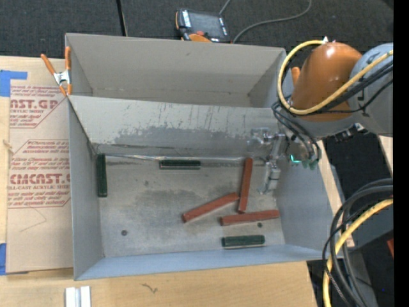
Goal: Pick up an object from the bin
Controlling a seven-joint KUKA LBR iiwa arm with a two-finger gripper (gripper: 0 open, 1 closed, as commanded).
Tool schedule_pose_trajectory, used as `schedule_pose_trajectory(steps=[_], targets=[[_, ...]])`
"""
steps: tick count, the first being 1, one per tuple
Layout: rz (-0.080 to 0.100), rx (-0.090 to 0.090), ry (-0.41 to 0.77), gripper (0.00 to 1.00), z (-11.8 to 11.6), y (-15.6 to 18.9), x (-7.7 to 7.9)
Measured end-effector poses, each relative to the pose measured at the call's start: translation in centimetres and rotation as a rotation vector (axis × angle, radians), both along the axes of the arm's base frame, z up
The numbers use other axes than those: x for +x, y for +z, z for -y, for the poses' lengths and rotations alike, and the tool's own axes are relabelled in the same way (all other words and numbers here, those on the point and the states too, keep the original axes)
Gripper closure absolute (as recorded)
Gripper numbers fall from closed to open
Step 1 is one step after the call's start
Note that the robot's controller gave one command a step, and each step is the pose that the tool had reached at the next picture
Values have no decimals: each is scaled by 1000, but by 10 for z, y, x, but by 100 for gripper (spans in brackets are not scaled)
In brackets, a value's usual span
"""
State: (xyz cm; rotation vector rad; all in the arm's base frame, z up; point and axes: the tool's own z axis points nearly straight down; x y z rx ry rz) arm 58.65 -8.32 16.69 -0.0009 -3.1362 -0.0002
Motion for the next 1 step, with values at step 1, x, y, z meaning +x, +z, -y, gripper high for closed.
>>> schedule_pose_trajectory(steps=[1], targets=[[16, -1, 163, 0, -32, -97, -102]])
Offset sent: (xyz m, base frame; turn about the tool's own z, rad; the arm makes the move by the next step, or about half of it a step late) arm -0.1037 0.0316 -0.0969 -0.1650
